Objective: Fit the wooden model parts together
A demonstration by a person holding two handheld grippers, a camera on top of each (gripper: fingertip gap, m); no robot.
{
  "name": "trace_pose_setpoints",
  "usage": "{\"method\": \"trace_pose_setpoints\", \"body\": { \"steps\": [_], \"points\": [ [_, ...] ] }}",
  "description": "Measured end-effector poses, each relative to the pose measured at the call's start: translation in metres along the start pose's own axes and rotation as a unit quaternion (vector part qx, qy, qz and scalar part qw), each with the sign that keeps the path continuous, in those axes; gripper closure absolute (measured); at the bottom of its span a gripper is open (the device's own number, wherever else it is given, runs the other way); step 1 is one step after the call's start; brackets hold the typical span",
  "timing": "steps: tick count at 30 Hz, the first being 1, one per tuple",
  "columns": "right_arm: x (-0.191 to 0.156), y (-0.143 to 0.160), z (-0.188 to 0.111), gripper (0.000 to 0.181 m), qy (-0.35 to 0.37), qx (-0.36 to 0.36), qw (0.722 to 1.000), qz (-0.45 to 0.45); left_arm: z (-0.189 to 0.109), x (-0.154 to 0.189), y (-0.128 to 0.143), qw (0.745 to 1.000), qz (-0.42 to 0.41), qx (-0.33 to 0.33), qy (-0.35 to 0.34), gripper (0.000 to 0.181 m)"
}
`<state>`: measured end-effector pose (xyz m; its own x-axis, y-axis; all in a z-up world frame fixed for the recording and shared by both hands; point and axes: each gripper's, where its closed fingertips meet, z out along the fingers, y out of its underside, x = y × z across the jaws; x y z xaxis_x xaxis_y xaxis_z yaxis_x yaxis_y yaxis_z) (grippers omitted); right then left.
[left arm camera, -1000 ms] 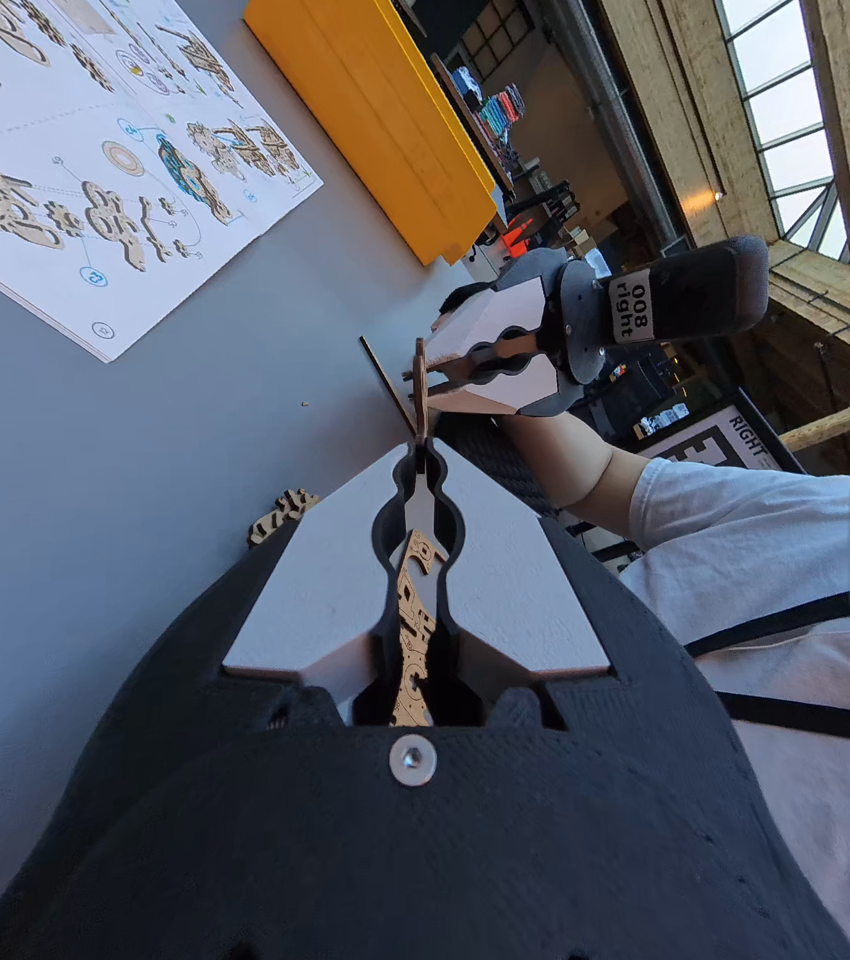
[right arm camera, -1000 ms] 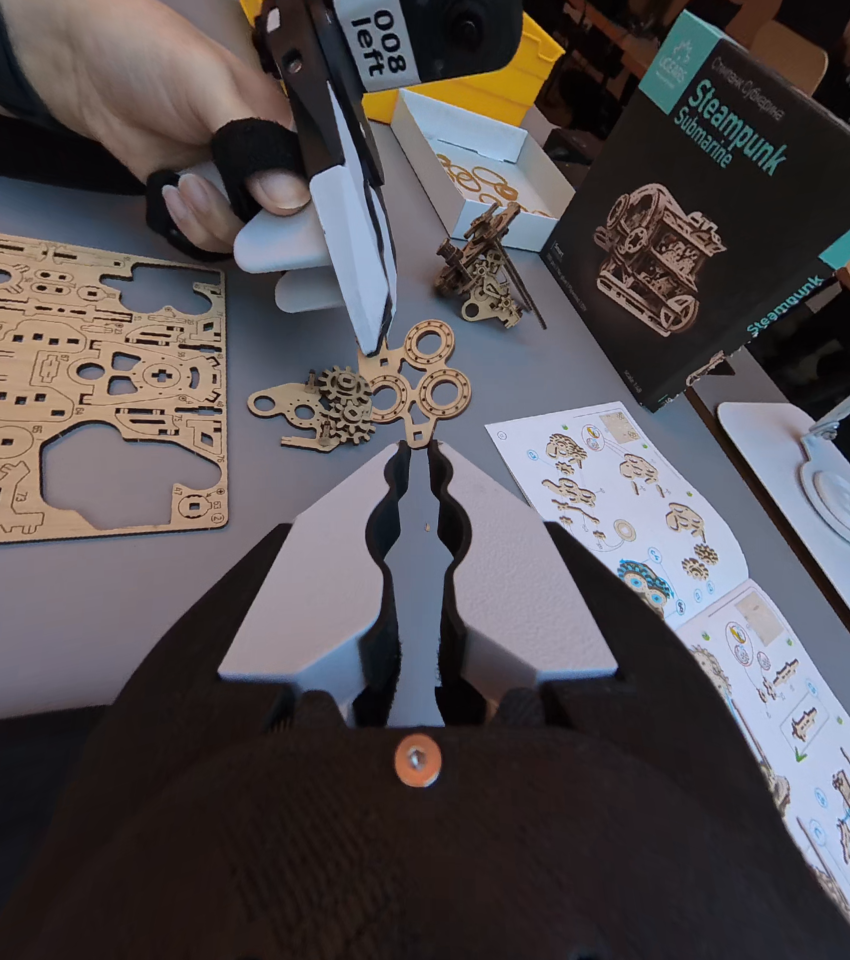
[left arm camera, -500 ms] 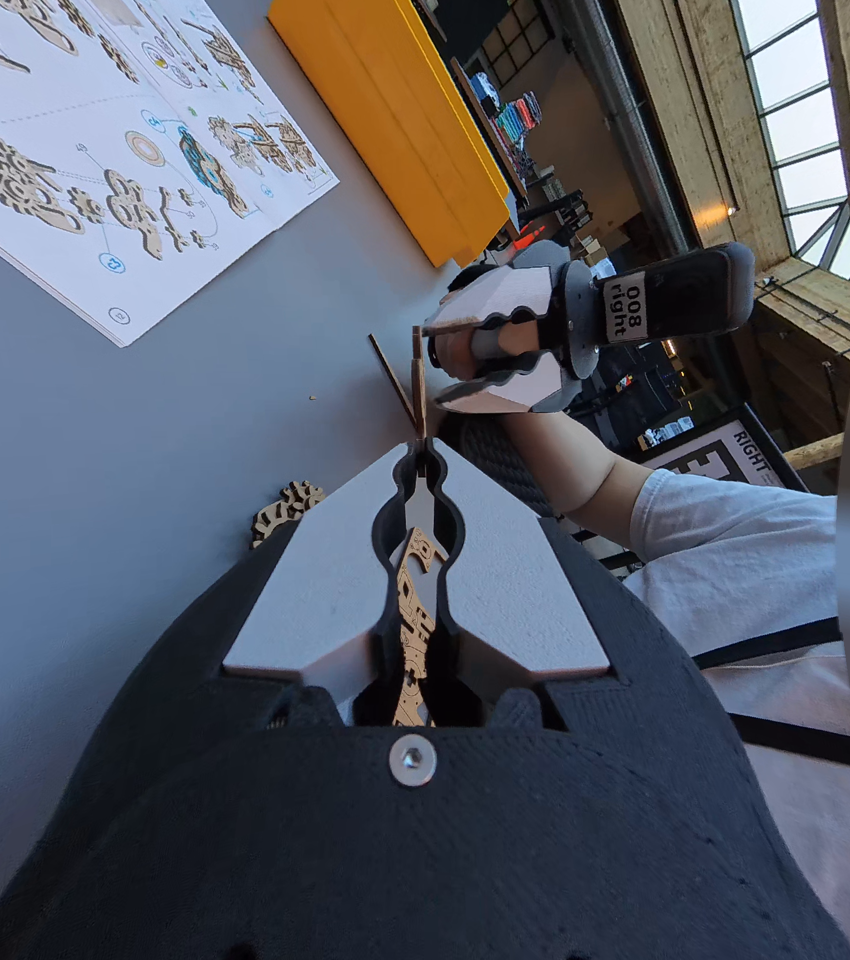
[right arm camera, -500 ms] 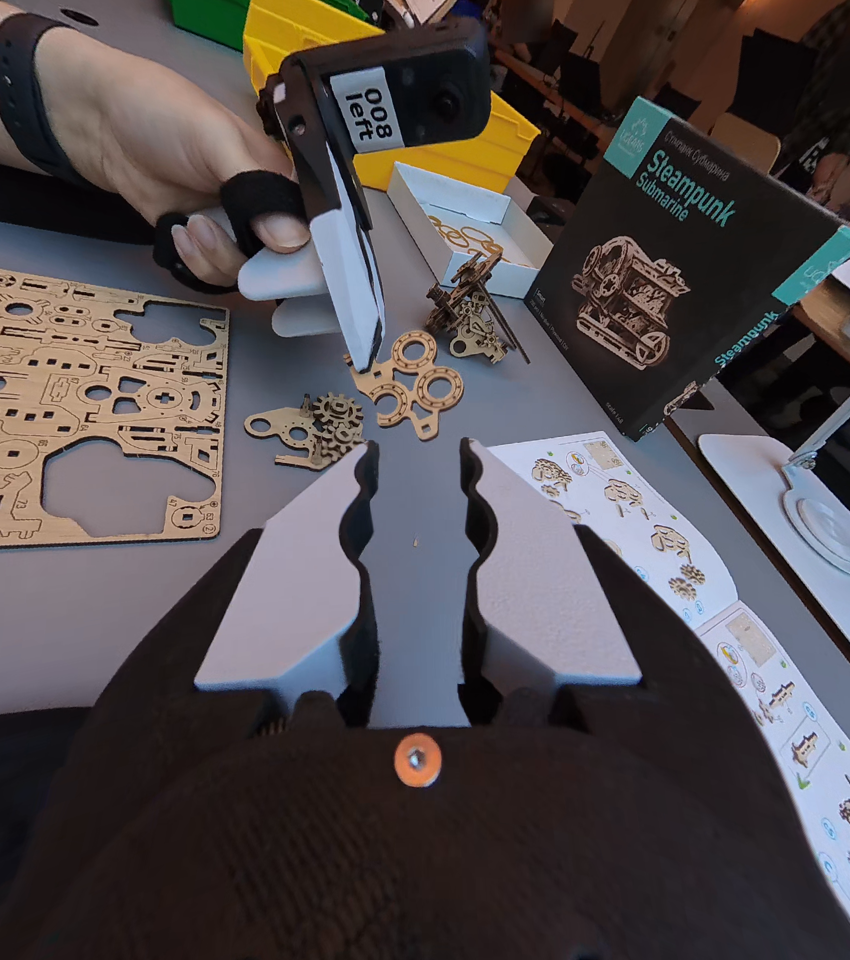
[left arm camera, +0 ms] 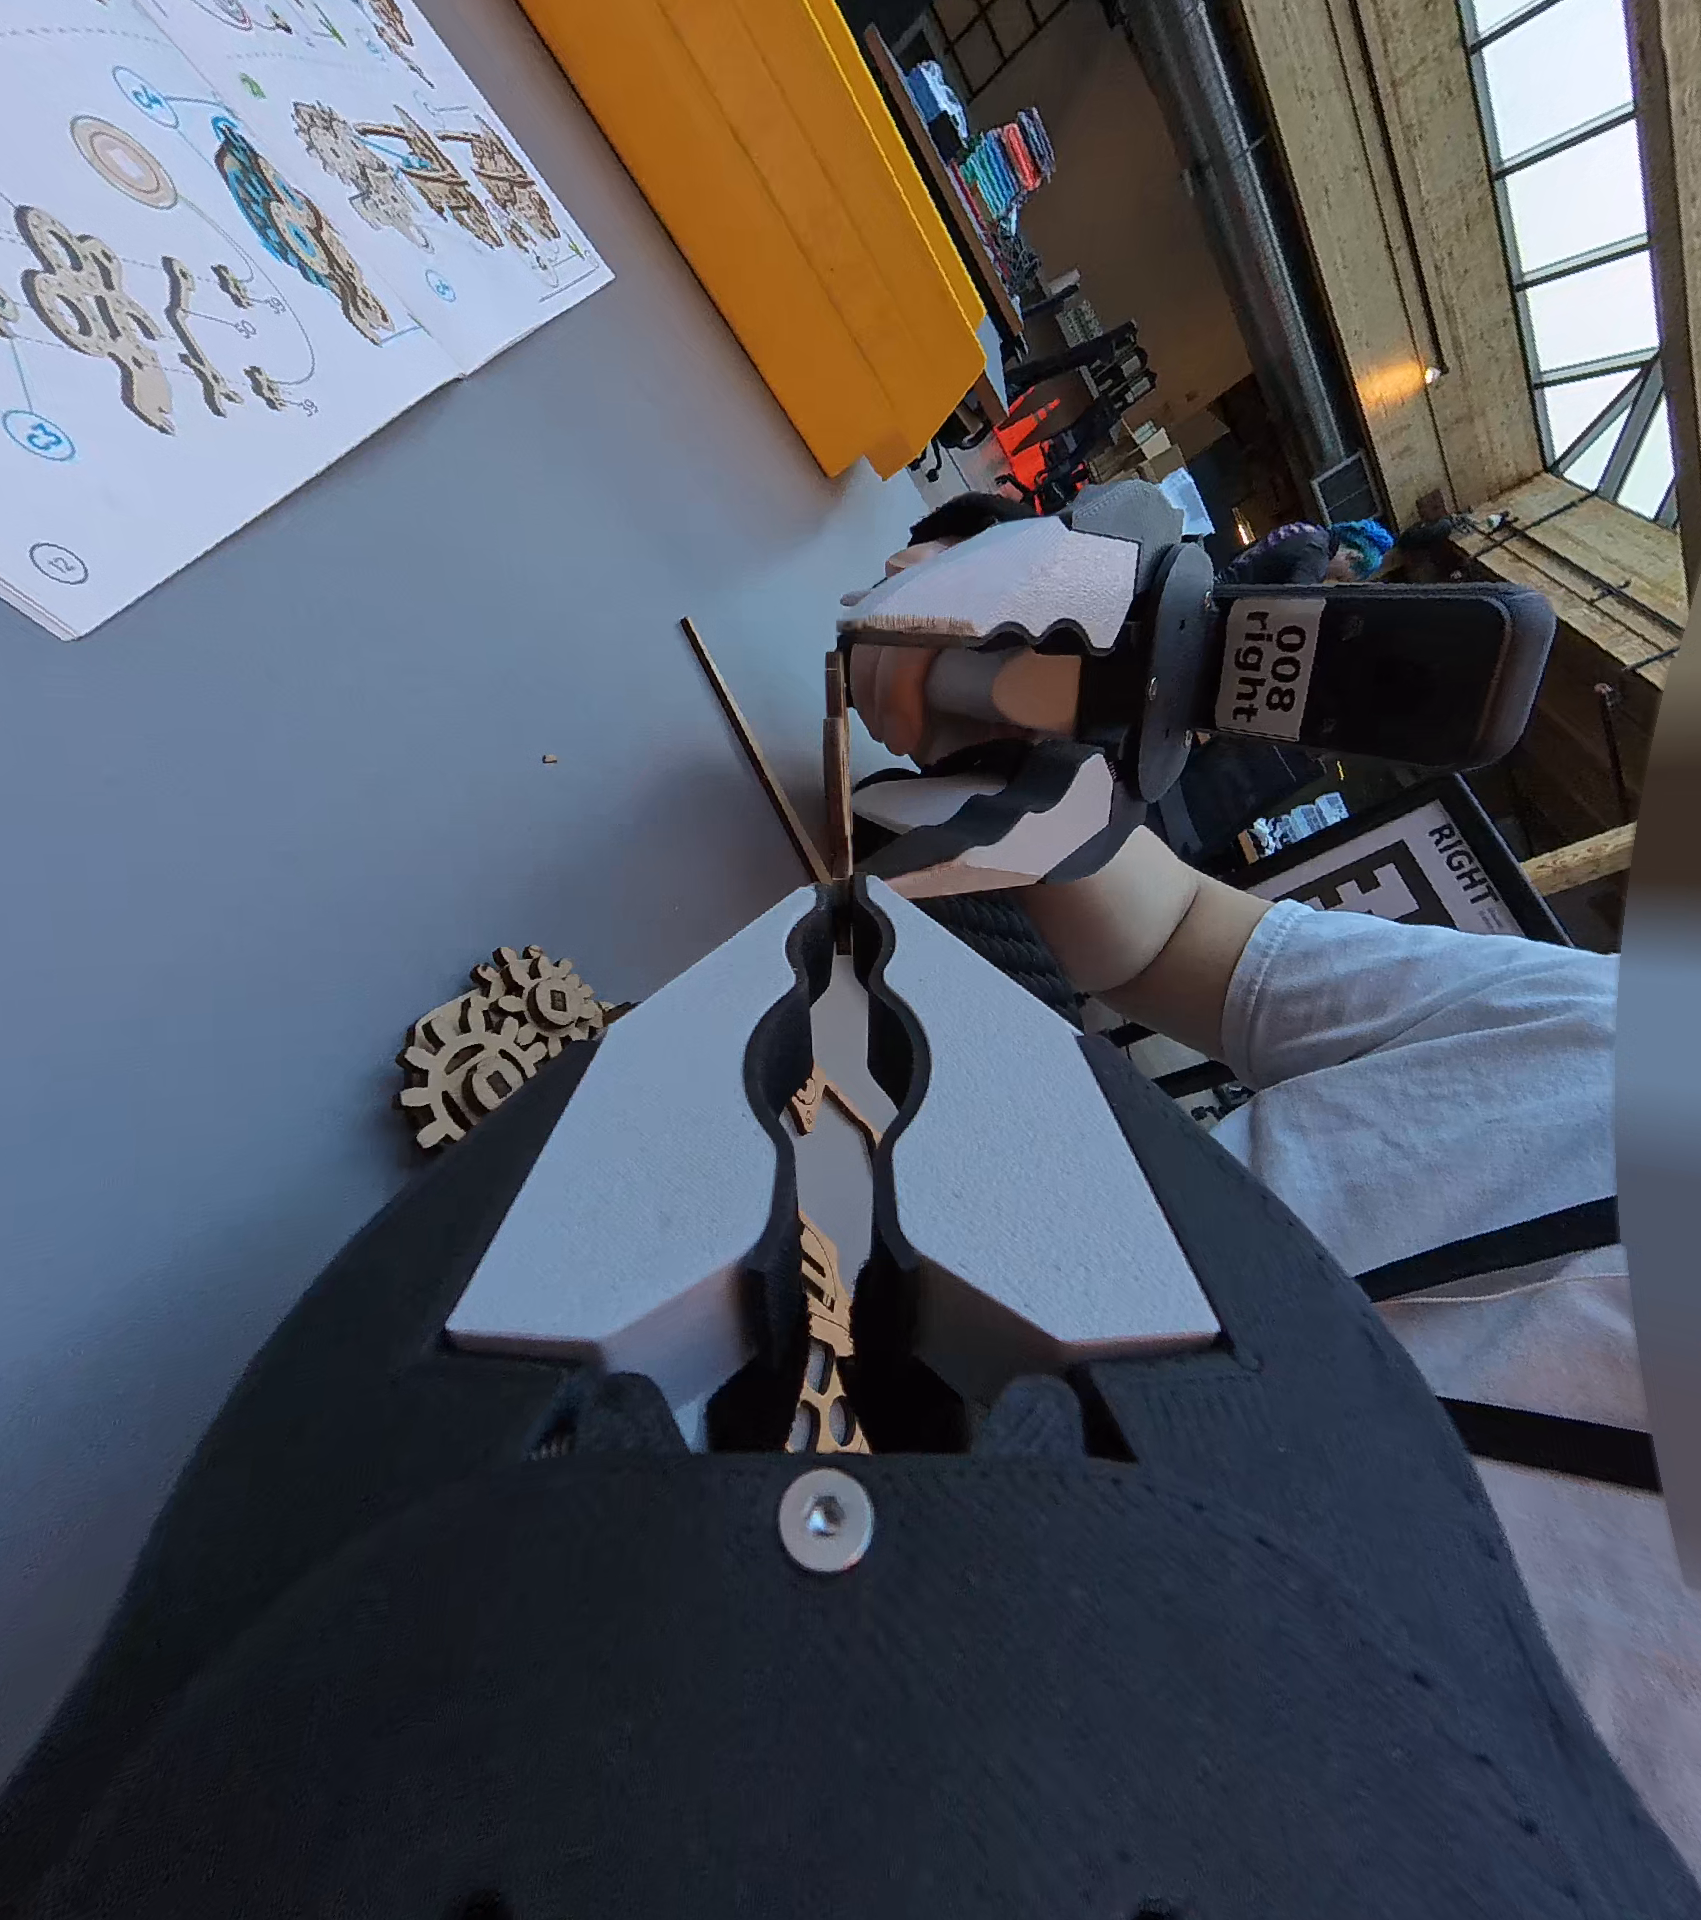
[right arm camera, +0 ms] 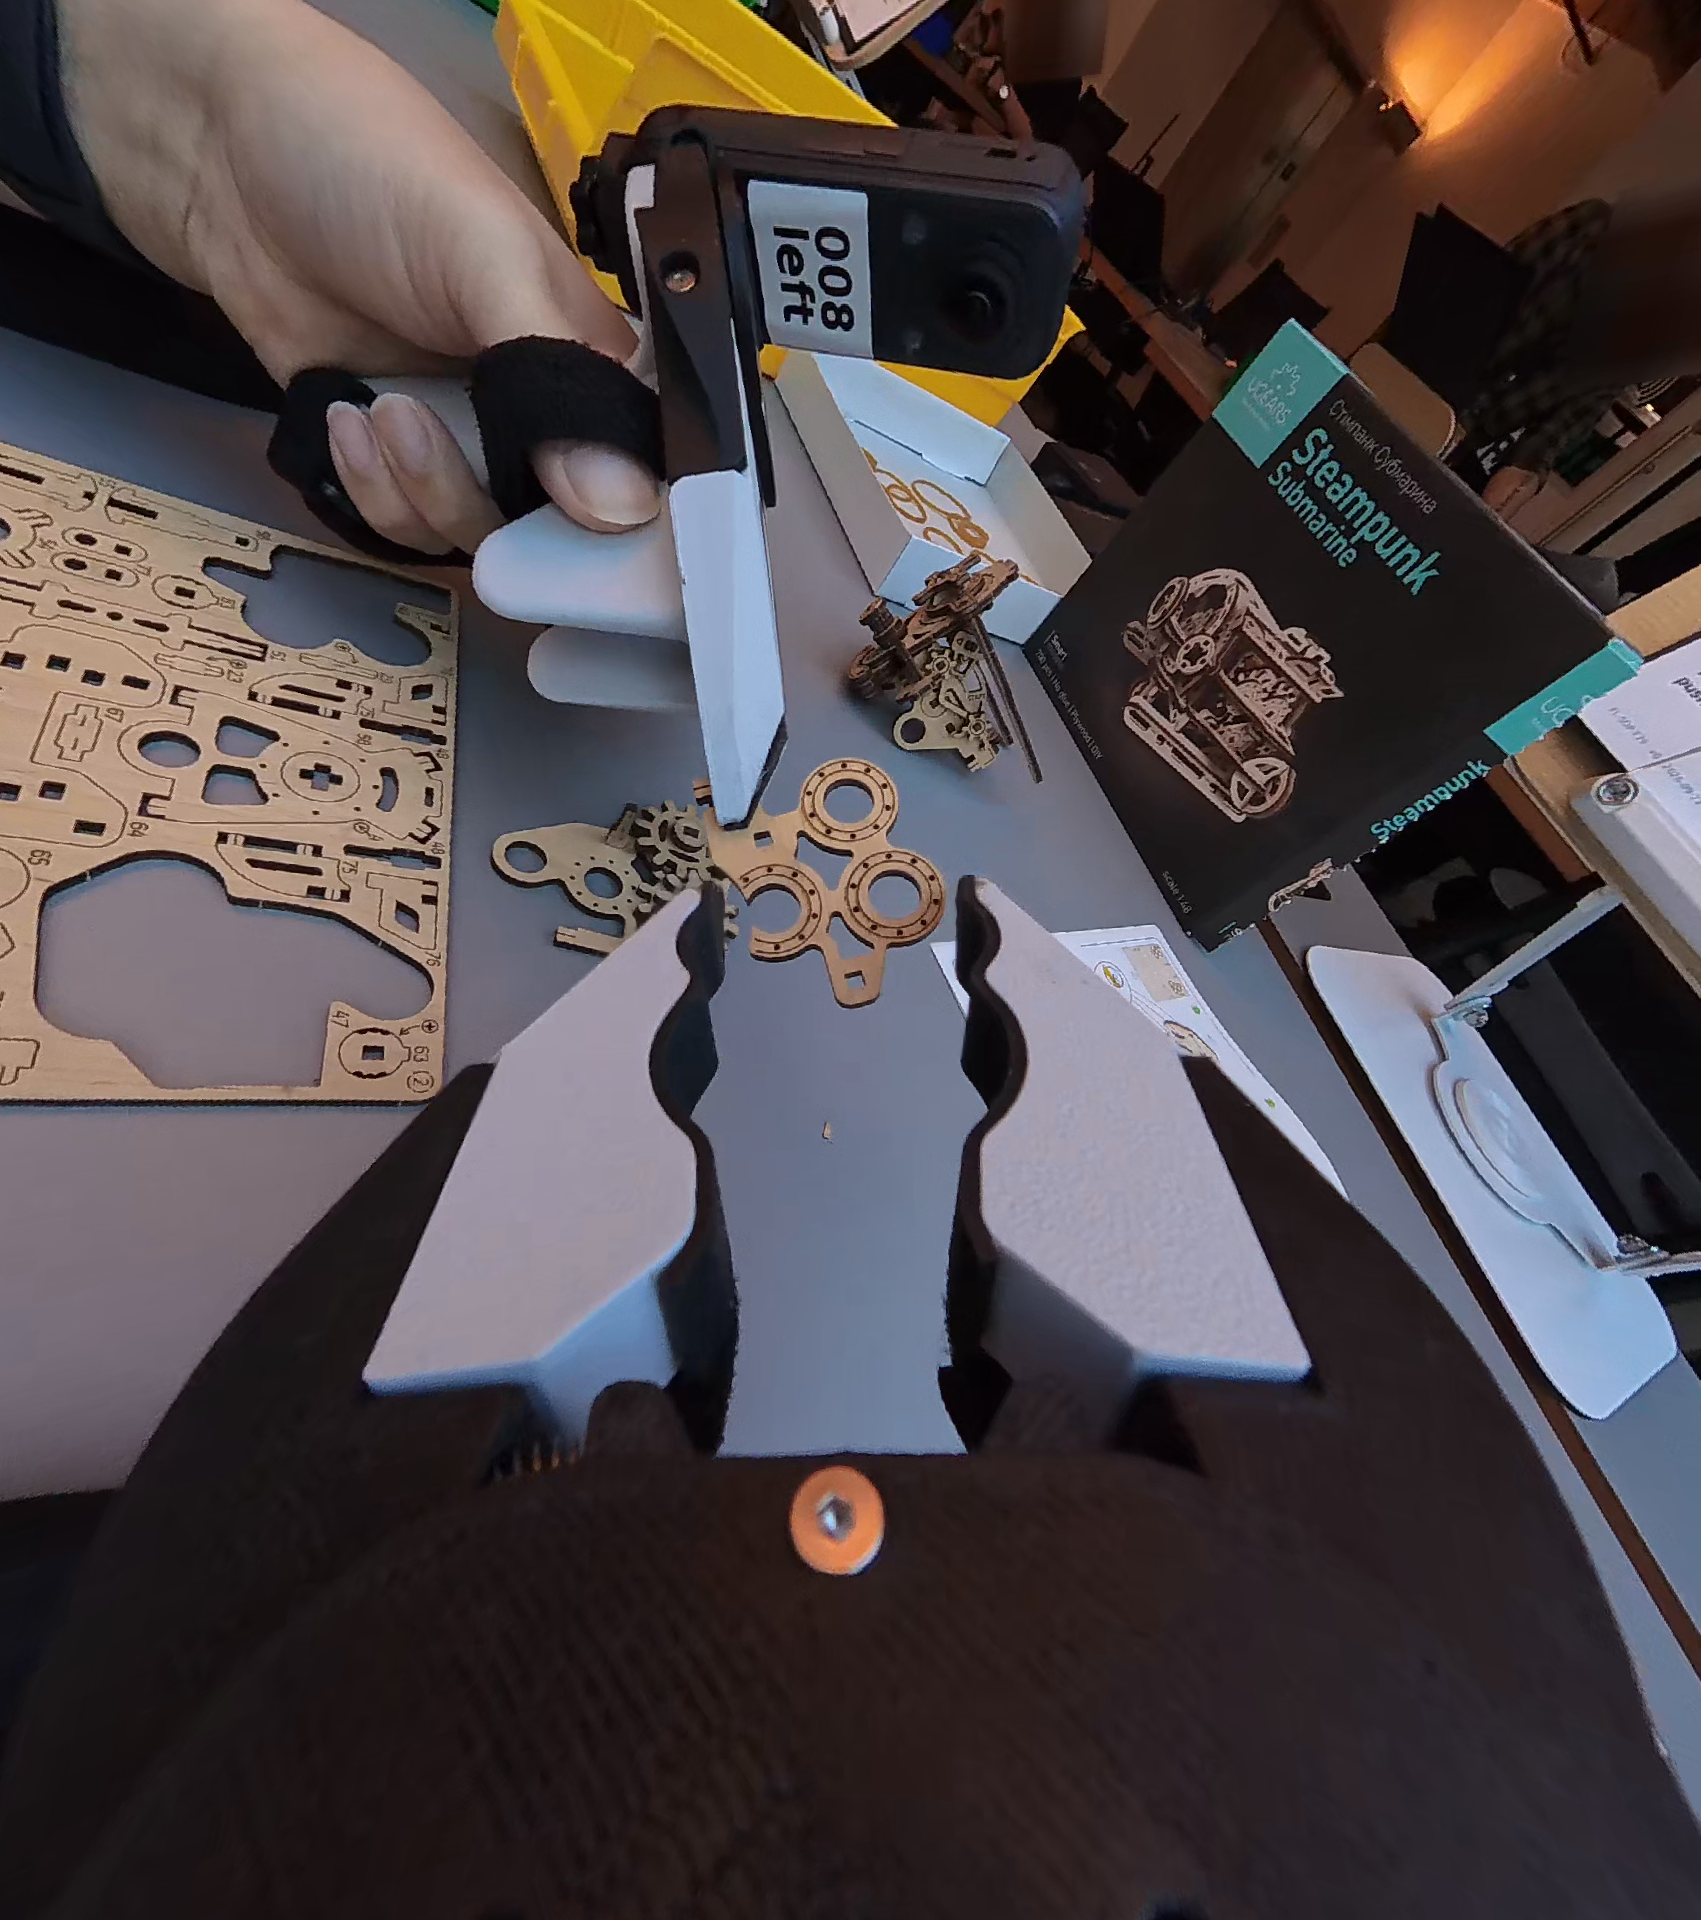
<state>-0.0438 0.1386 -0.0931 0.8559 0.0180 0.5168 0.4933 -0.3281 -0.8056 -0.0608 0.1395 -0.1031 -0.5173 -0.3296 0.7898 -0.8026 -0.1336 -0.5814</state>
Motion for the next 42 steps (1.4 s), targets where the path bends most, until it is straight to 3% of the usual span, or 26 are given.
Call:
{"method": "trace_pose_setpoints", "body": {
  "steps": [16,19,22,26,28,30,34,38,42],
  "points": [
    [0.001,-0.004,-0.001,0.143,0.014,-0.002,1.0,-0.008,-0.001,0.007,0.0,0.999,0.031,-0.011,0.003,0.18],
    [0.007,-0.006,-0.003,0.143,0.027,0.003,1.0,-0.008,-0.008,0.005,-0.005,0.996,0.081,-0.018,-0.037,0.161],
    [0.011,-0.003,-0.004,0.143,0.034,0.004,0.999,0.007,-0.033,0.005,-0.025,0.981,0.165,-0.003,-0.102,0.154],
    [0.023,0.004,-0.005,0.143,0.059,-0.002,0.998,0.025,-0.1,0.0,-0.071,0.944,0.237,0.096,-0.208,0.148],
    [0.028,0.006,-0.006,0.143,0.066,-0.001,0.997,0.037,-0.13,-0.004,-0.081,0.933,0.246,0.131,-0.228,0.149],
    [0.032,0.009,-0.006,0.143,0.071,-0.002,0.996,0.052,-0.14,-0.005,-0.079,0.938,0.237,0.135,-0.215,0.151],
    [0.038,0.014,-0.008,0.143,0.077,-0.006,0.995,0.059,-0.122,-0.002,-0.059,0.948,0.245,0.07,-0.19,0.151],
    [0.048,0.021,-0.016,0.143,0.088,-0.019,0.995,0.032,-0.082,-0.008,-0.027,0.934,0.306,-0.028,-0.184,0.149],
    [0.057,0.029,-0.023,0.143,0.086,-0.024,0.995,0.04,-0.046,-0.016,-0.001,0.923,0.344,-0.08,-0.155,0.141]
  ]
}}
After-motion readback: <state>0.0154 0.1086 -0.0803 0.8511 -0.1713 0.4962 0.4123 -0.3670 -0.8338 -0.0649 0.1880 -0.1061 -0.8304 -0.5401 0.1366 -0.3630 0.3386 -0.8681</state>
